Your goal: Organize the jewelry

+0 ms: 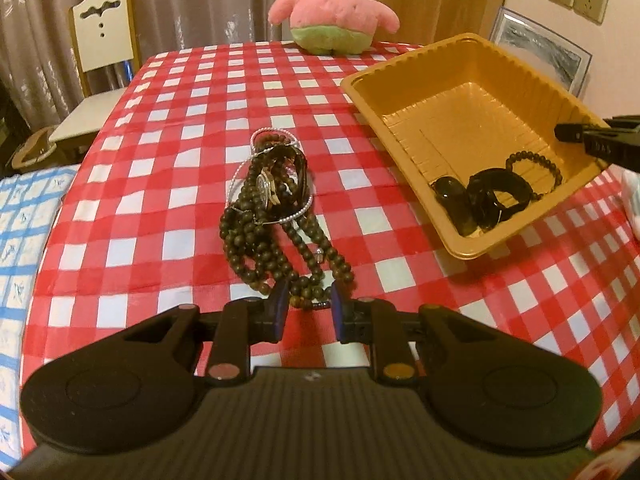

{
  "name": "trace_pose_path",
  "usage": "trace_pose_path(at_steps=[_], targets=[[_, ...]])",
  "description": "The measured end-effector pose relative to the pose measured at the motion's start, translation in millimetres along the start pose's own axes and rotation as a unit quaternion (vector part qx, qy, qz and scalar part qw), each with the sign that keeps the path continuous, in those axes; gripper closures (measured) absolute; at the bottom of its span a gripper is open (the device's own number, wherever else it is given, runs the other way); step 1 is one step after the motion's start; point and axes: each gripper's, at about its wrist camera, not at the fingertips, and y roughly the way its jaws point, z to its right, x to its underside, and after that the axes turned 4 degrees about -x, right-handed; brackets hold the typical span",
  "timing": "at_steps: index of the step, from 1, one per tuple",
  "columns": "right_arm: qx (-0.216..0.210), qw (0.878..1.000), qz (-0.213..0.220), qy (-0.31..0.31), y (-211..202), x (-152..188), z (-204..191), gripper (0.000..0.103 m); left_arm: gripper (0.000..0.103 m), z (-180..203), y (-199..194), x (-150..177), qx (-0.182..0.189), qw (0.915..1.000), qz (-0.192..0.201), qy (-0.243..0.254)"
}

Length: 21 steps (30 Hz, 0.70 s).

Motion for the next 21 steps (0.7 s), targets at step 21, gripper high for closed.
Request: trace_pose_path(at_steps=[21], targets=[[0.003,1.0,-0.004,0.006,1.5,1.6,4.0,0.1,0.086,-7.5,22.9,-31.9,-0.014,0.9993,0.027,0.022]])
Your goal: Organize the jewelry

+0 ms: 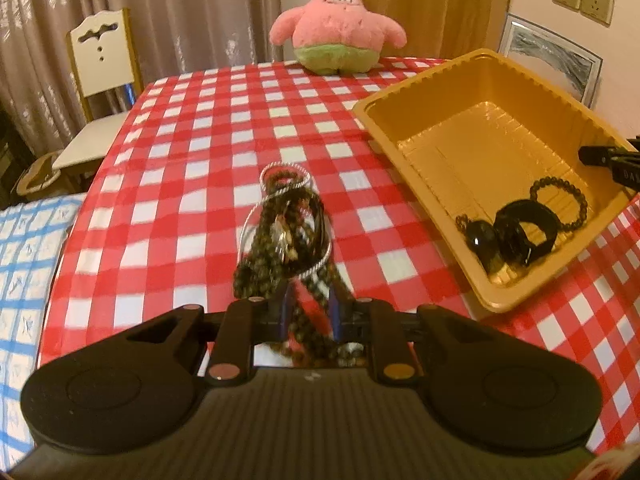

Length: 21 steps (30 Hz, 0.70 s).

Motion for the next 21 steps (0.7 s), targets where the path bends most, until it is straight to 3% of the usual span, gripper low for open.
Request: trace_pose_path(at_steps=[8,16,21], targets=[[-0.001,1.0,-0.001,0.003,0.9,-0.4,1.1,0.1,0.086,16.1,29.6,-26.2,0.002,0.9989,0.021,0.042],[-0.001,1.0,-0.003,0.008,2.9,-0.7,2.6,0.1,0.086,22.0,66.9,-35.6,-0.009,0.9982,0.0,0.059],[-0.001,1.0,-0.003,0.01,3.1,-0.6,3.2,0.1,0.096,22.8,78.8,-35.1,-0.015,0.9977,-0.014,0.064]])
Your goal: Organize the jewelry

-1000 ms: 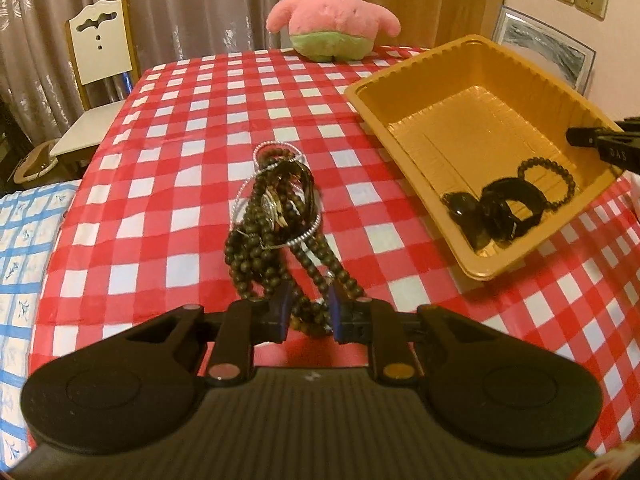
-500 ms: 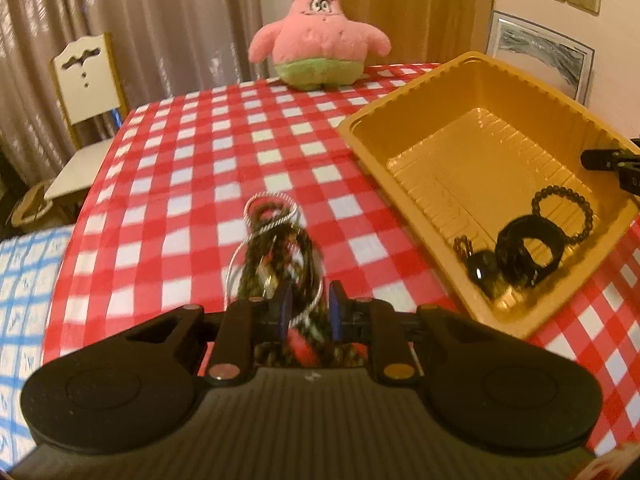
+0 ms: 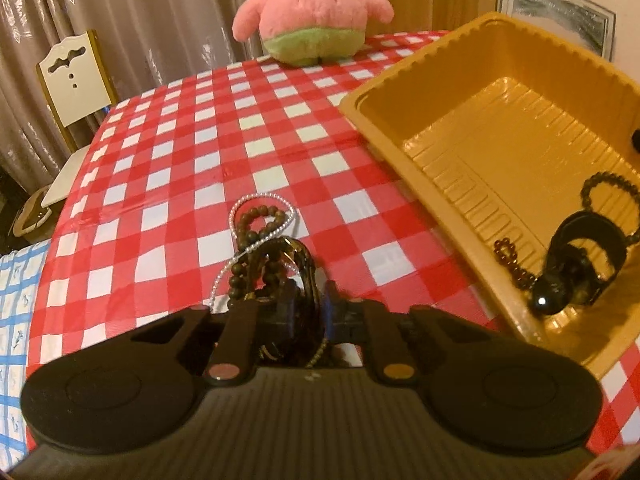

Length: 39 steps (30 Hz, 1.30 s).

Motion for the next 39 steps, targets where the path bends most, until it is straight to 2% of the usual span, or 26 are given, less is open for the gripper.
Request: trace_pose_path(at_steps=[7,14,16,21,26,31,35,39], targets=[[-0.001,1.0,0.0,0.0,0.3,0.7,0.4,0.1,0.098,-9.5,-14.7,-2.2,0.016,0.9996,0.017,-0.019],[-0.001,1.0,0.0,0.0,0.3,1.1,0.3,0.1,0.098,-14.9,-66.0,-10.4,0.043,0.996,0.066,-0.043],[-0.001,1.0,0.0,0.001,0.2,1.1,0.4,0.1,0.098,-12.0,-79.7,-14.6,0.063,0.9938,0.076,-0.052],[-0.003,1.0,0.003,-0.002,-0.6,0.8,-3.1,0.1,0.098,9.5,-99.1,-23.9,0.151,0.9828,0.078,-0.071],[-0.006,1.0,0.005,-0.005,-1.6,0.6,-4.6,0.1,0.098,45.0,-92.4,-38.4,0.227,0.9681,0.071,-0.079],[-0.01,1.0,0.005,-0.006,-2.3,1.5,-3.0,0.1,0.098,72.2,-68.7,-54.1,0.283,0.954,0.05,-0.085],[-0.012,1.0,0.004,-0.003,-2.0,2.9,-1.8,0.1,0.097,86.4,-54.9,-59.3,0.298,0.95,0.037,-0.086],[-0.012,1.0,0.002,-0.001,-1.5,3.4,-1.5,0.1,0.095,93.8,-45.2,-61.0,0.285,0.9539,0.026,-0.09]])
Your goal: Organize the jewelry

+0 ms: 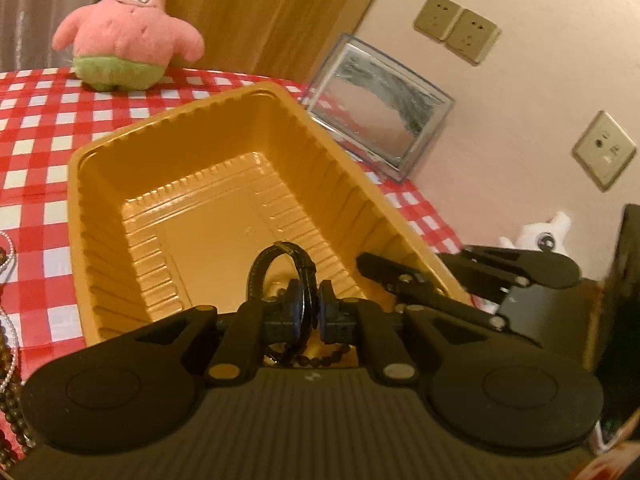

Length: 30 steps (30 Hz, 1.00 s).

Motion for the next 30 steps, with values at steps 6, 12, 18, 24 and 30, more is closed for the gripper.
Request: trace_pose_path(at_steps=[6,12,18,24,30], targets=[[-0.001,1.0,-0.001,0.002,0.9,1.7,-0.1,0.1,0.085,-3.4,-19.0,-3.5,-0.014,0.9996,0.023,-0.009],[-0.001,1.0,-0.003,0.004,2.2,2.9,1.2,0.1,0.083,-14.2,-61.1,5.5,-0.054,0.9972,0.052,-0.006],[-0.002,1.0,-0.003,0.004,2.6,2.4,2.3,0.1,0.083,-41.2,-100.8,38.0,-0.11,0.9922,0.045,-0.038],[-0.001,1.0,-0.004,0.003,2.7,2.0,1.5,0.1,0.083,-64.9,-133.5,66.4,-0.189,0.9804,0.034,-0.044],[0.0,1.0,-0.004,0.002,2.4,2.1,0.8,0.1,0.083,-83.3,-148.2,80.6,-0.241,0.9686,0.03,-0.052]])
